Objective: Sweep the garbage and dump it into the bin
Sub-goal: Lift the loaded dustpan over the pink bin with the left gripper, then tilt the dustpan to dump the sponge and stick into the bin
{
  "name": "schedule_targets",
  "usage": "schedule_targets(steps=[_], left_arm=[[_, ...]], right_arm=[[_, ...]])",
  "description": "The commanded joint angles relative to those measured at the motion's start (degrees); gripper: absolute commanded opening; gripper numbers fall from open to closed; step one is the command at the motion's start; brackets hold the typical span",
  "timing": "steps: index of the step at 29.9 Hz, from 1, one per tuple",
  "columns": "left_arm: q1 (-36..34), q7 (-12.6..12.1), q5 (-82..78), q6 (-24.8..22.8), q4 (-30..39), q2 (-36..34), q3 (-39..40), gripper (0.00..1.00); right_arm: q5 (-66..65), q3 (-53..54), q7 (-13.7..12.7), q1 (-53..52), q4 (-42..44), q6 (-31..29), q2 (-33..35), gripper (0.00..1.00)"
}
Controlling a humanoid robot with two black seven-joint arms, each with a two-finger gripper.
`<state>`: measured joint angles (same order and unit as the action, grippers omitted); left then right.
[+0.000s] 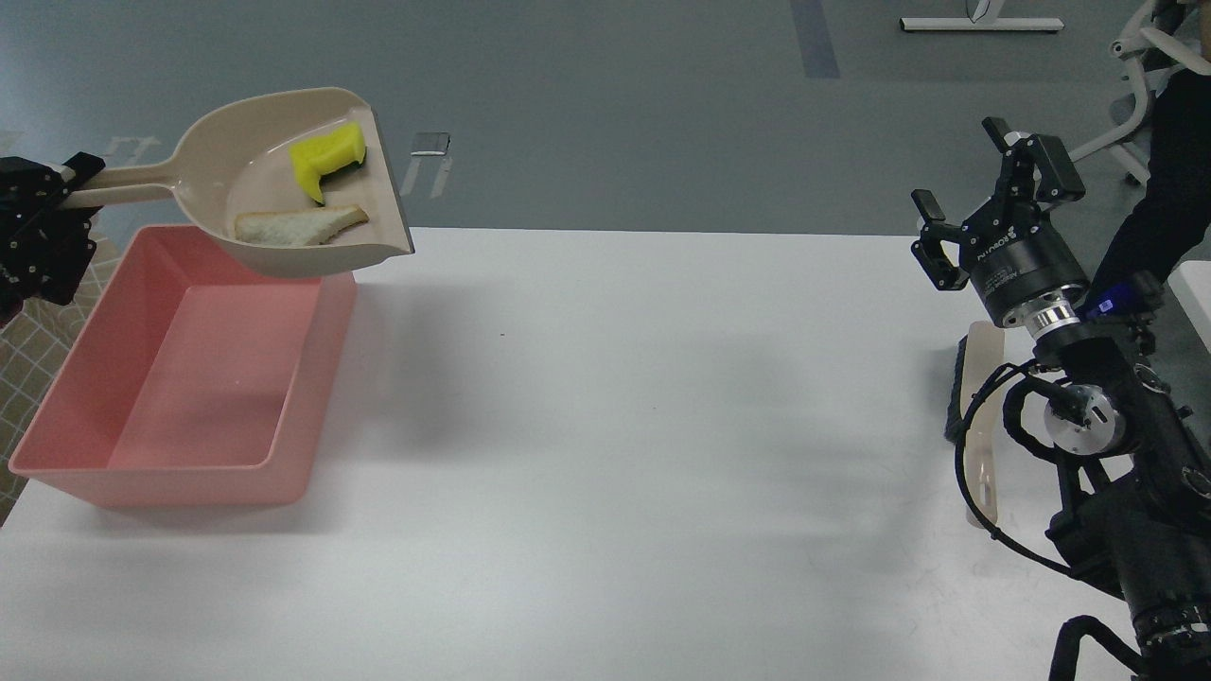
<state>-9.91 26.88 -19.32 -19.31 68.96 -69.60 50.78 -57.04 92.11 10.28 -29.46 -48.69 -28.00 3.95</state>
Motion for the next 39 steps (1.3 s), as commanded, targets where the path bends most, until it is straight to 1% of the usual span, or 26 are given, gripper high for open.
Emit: schedule_targets(steps=[1, 2, 3, 6, 11, 13, 19, 21, 33, 39], left_arm=[[0.24, 0.37, -0.71, -3.18, -1.89, -1.24, 0.02, 0.04], [0.24, 0.37, -1.06, -4.41, -2.51, -1.5, -0.07, 0.04], [0.24, 0.37, -1.07, -4.42, -2.51, -1.5, -0.07, 0.04], [0.24, 0.37, -2.73, -6.53, -3.65, -2.38, -0.07, 0.04], [0.24, 0.55, -5.46, -7.24, -6.2, -2.47, -0.07, 0.05], [0.24, 0.63, -5.64, -8.69, -8.39, -2.47, -0.07, 0.05], [0.16, 0.72, -7.13, -8.69, -15.24, -2.56, -0.07, 0.05], [0.07, 0.63, -8.35, -8.69, -16.31, -2.64, -0.07, 0.04], [-1.42, 0.63, -16.53, -8.69, -16.4, -6.42, -0.07, 0.04], [-3.01, 0.63, -22.68, -8.69, -16.4, -6.69, -0.07, 0.04]], right_arm=[[-0.08, 0.0, 0.0, 0.19, 0.0, 0.0, 0.0, 0.99], [-0.09, 0.0, 0.0, 0.19, 0.0, 0.0, 0.0, 0.99], [-0.09, 0.0, 0.0, 0.19, 0.0, 0.0, 0.0, 0.99], [0.0, 0.0, 0.0, 0.19, 0.0, 0.0, 0.0, 0.99], [-0.08, 0.0, 0.0, 0.19, 0.0, 0.0, 0.53, 0.99], [0.0, 0.0, 0.0, 0.19, 0.44, 0.0, 0.7, 0.99], [0.0, 0.0, 0.0, -0.16, 1.41, 0.0, 0.71, 0.99], [0.0, 0.0, 0.0, -0.16, 1.41, 0.0, 0.71, 0.99], [0.0, 0.0, 0.0, -0.51, 1.41, 0.0, 0.88, 0.99], [0.0, 0.0, 0.0, -0.51, 1.41, 0.0, 0.88, 0.99]])
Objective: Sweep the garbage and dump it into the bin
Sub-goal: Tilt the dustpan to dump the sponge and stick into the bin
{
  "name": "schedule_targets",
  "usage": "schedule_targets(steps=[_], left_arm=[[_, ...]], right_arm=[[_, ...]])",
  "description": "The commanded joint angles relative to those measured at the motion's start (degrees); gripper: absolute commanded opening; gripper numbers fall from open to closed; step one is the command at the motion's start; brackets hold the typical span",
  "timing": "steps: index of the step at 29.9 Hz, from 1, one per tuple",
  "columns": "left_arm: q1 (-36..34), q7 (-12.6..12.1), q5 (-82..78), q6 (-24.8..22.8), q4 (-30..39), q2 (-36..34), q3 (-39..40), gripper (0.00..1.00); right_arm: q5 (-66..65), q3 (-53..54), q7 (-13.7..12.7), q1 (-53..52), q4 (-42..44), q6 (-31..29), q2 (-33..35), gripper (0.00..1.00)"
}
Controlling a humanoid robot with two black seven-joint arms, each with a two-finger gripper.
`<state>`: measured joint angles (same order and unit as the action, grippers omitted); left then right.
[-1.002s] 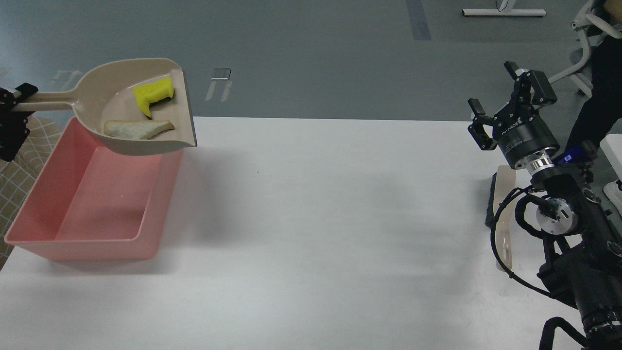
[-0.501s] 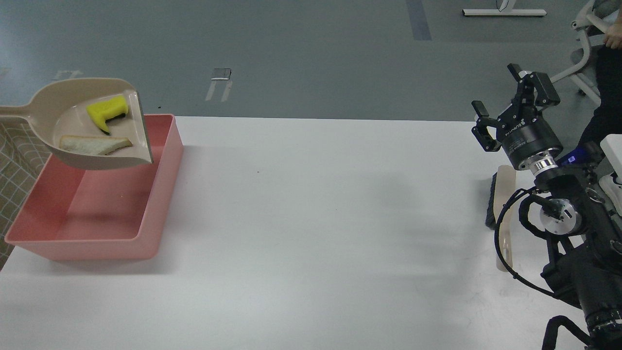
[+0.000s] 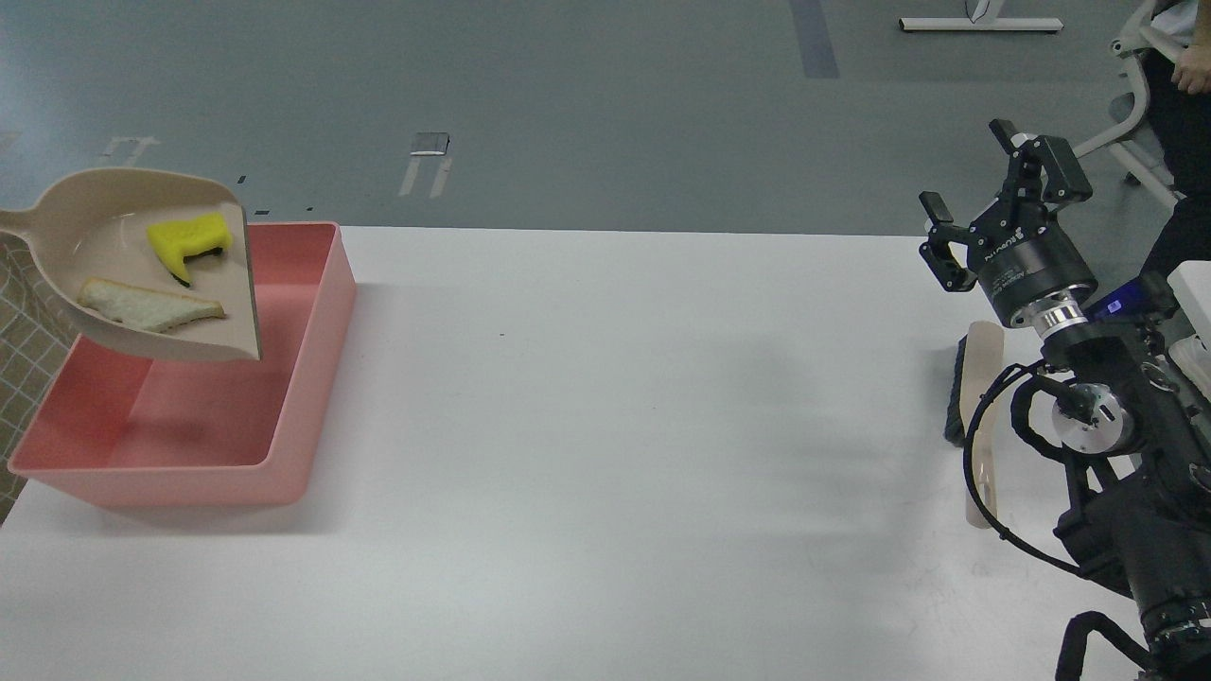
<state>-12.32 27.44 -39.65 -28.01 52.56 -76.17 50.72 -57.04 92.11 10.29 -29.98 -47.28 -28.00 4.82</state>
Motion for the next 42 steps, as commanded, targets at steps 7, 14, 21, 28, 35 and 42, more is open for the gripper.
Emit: schedule_targets(steps=[7, 14, 21, 28, 35, 42], left_arm=[[-2.45, 0.07, -7.36, 0.01, 0.08, -1.17, 0.0, 0.04], [-3.59, -0.01, -11.67, 0.01, 0.17, -3.63, 0.0, 0.04], [-5.87, -0.28, -16.24, 0.01, 0.96, -4.08, -0.09, 0.04], [-8.16, -0.36, -19.33, 0.01, 0.96, -3.99, 0.09, 0.04], [-12.03, -0.71, -15.91, 0.01, 2.1, -1.8, -0.09, 0.04], [-14.57, -2.64, -8.36, 0.01, 2.63, -0.91, 0.0, 0.04]], right_arm=[[0.0, 0.0, 0.0, 0.0, 0.0, 0.0, 0.02, 0.99], [0.0, 0.0, 0.0, 0.0, 0.0, 0.0, 0.02, 0.99], [0.0, 0.0, 0.0, 0.09, 0.0, 0.0, 0.37, 0.99], [0.0, 0.0, 0.0, 0.53, 0.0, 0.0, 2.12, 0.99], [0.0, 0.0, 0.09, 0.88, -0.09, 0.0, 2.21, 0.99], [0.0, 0.09, 0.09, 0.88, -0.44, 0.0, 2.48, 0.99]])
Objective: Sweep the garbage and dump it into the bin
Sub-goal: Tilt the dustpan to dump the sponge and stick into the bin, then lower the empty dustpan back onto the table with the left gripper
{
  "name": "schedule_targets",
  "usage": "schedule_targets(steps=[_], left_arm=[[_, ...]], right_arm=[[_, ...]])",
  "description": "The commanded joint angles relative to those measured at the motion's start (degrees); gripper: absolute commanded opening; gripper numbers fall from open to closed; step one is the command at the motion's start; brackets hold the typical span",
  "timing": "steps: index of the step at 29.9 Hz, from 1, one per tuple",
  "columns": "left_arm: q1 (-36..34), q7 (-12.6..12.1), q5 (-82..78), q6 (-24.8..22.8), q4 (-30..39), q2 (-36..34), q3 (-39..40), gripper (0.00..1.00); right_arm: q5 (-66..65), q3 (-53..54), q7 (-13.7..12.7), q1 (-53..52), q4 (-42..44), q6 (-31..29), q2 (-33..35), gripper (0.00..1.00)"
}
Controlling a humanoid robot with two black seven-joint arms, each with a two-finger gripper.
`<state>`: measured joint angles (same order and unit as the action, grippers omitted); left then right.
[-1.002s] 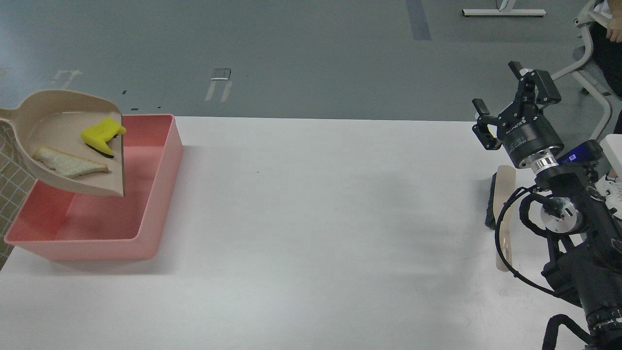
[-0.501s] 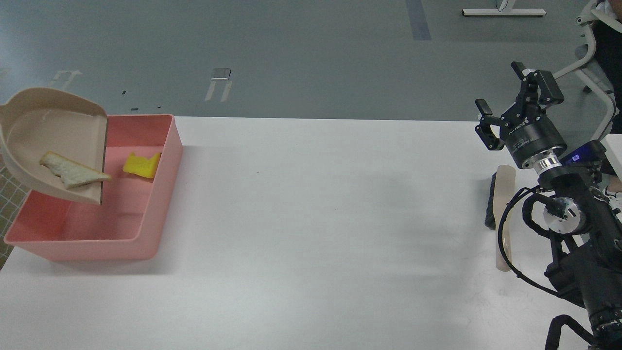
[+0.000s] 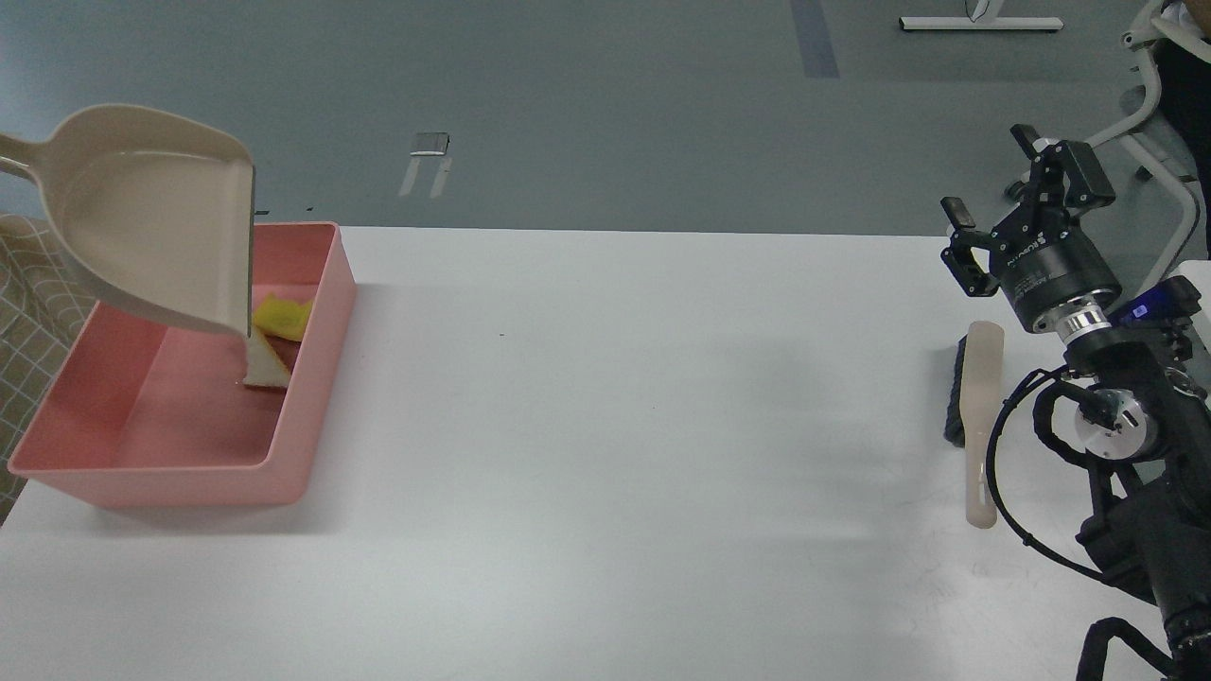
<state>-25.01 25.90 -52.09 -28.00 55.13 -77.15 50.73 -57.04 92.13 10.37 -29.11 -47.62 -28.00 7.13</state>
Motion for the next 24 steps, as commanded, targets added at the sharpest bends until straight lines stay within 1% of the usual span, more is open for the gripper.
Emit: schedule_targets(steps=[1, 4, 5, 6, 7, 9, 11, 15, 17, 18, 19, 21, 23, 24], left_arm=[[-2.58, -1.46, 4.8, 0.0, 0.07, 0.07, 0.07, 0.04], [-5.49, -3.04, 7.7, 0.0, 0.42, 0.68, 0.08, 0.04], [-6.27, -4.0, 9.1, 0.0, 1.38, 1.47, -0.01, 0.04], [-6.46, -5.14, 10.42, 0.0, 3.13, 2.35, -0.1, 0.04], [-6.46, -5.76, 10.87, 0.0, 4.28, 2.62, -0.1, 0.04], [-6.11, -6.9, 11.48, 0.0, 7.26, 3.14, -0.62, 0.04], [-5.67, -7.52, 11.49, 0.0, 9.29, 3.93, -0.71, 0.04], [-6.37, -9.63, 11.49, 0.0, 10.18, 8.68, -0.89, 0.04], [-6.81, -12.35, 11.31, 0.0, 10.09, 12.18, -0.89, 0.04], [-7.16, -12.88, 11.22, 0.0, 10.09, 13.24, -0.89, 0.04], [-7.86, -14.11, 10.87, 0.0, 10.09, 15.95, -0.98, 0.04], [-8.39, -15.17, 10.43, 0.0, 10.09, 19.3, -1.5, 0.04], [-8.65, -16.75, 10.26, 2.32, 10.09, 24.83, -2.38, 0.04], [-8.74, -17.1, 10.17, 2.94, 10.09, 25.9, -2.65, 0.04]], right_arm=[[0.0, 0.07, 0.09, 0.01, -0.19, 0.0, 0.34, 0.99], [0.08, 0.07, 0.09, 0.01, -0.28, 0.0, 0.96, 0.99], [0.0, 0.07, 0.26, 0.1, -0.28, 0.0, 1.31, 0.99], [0.0, 0.07, 0.52, 0.1, -0.28, 0.0, 1.75, 0.99], [0.0, 0.07, 0.61, 0.19, -0.28, 0.0, 1.92, 0.99], [0.08, 0.07, 0.79, 0.28, -0.28, 0.0, 2.54, 0.99], [0.08, 0.15, 0.79, 0.28, -0.28, 0.0, 3.33, 0.99], [0.78, 0.68, 0.88, 0.37, -0.28, 0.0, 4.74, 0.99], [2.54, 0.86, 0.79, 0.28, -0.01, 0.0, 5.79, 0.99], [2.89, 0.77, 0.79, 0.19, 0.07, 0.0, 6.14, 0.99], [3.07, 0.77, 0.79, -0.16, 0.25, 0.0, 6.41, 0.99], [3.07, 0.77, 0.79, -0.51, 0.34, 0.0, 6.41, 0.99], [3.07, 0.86, 0.79, -0.95, 0.34, 0.0, 6.41, 0.99], [3.07, 0.86, 0.79, -1.21, 0.34, 0.0, 6.41, 0.99]])
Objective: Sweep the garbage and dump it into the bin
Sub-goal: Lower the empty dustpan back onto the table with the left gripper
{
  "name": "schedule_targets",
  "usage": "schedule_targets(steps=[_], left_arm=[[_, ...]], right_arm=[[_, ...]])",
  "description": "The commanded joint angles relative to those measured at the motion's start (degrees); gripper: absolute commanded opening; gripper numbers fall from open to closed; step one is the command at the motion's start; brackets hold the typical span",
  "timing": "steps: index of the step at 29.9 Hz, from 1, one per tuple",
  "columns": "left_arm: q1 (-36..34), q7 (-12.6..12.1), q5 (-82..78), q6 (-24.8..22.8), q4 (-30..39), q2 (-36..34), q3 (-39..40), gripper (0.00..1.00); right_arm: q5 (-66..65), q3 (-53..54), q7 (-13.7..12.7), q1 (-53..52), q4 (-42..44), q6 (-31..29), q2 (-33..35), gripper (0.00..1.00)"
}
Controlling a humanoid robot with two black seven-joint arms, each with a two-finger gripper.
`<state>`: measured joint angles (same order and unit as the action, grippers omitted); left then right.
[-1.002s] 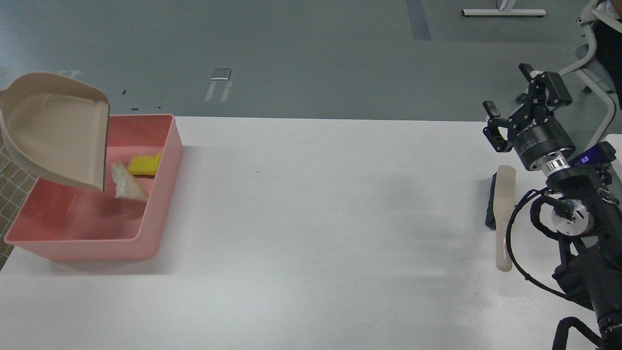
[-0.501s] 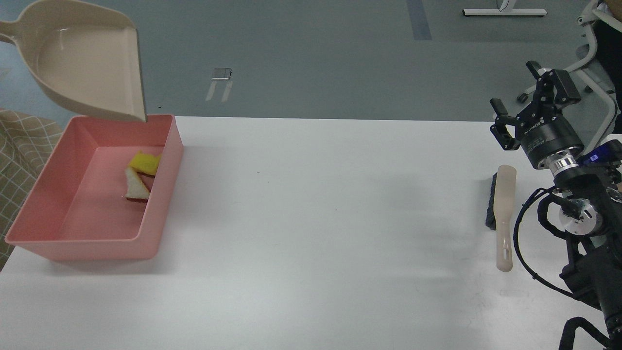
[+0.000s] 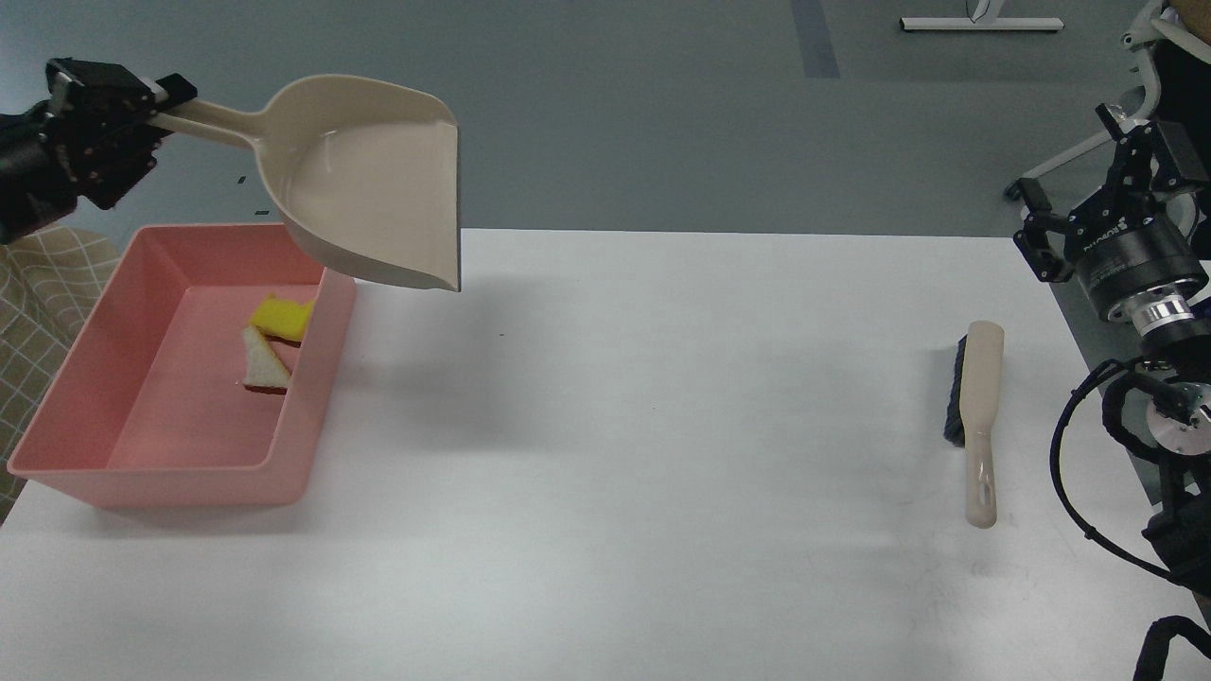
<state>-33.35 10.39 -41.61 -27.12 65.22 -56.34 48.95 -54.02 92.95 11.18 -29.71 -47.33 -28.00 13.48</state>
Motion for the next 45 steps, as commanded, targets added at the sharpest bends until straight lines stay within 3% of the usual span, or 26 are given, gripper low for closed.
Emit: schedule_targets(steps=[1, 6, 11, 19, 24, 28, 34, 39, 45], left_arm=[[-0.75, -1.94, -0.31, 3.11, -0.01, 6.67, -1.48, 0.04], [-2.42, -2.39, -0.14, 5.67, 0.08, 13.44, -2.89, 0.04], [-3.21, -5.9, -0.22, 7.69, 0.08, 17.31, -3.07, 0.04], [-5.41, -9.5, -0.49, 16.74, 0.61, 26.54, -11.68, 0.04], [-4.97, -11.09, -0.58, 19.29, 0.61, 28.21, -12.38, 0.04], [-4.88, -11.0, -1.27, 21.84, 0.69, 28.21, -15.02, 0.05], [-3.39, -11.26, -6.55, 22.72, 3.68, 28.21, -16.25, 0.05], [-1.46, -13.46, -6.73, 24.65, 4.21, 28.39, -16.25, 0.05], [0.21, -13.55, -6.99, 26.15, 4.12, 28.65, -16.25, 0.05]], right_arm=[[0.05, -0.05, -0.02, -1.31, 0.04, 0.0, 0.06, 0.99], [0.05, -0.14, -0.02, -3.42, 0.31, 0.0, 0.06, 0.99], [0.05, -0.14, -0.11, -3.95, 1.54, 0.0, 0.14, 0.99], [0.05, -0.14, -0.11, -4.3, 1.54, 0.0, 0.32, 0.99], [0.05, -0.14, -0.11, -3.95, 1.45, 0.0, 1.28, 0.99], [0.05, -0.14, -0.11, -3.6, 1.54, 0.0, 1.46, 0.99], [0.05, -0.14, -0.11, -3.51, 1.54, 0.0, 1.46, 0.99], [0.05, -0.14, -0.11, -3.51, 1.54, 0.0, 1.46, 0.99], [0.05, -0.31, -0.11, -3.42, 1.62, 0.0, 1.46, 0.99]])
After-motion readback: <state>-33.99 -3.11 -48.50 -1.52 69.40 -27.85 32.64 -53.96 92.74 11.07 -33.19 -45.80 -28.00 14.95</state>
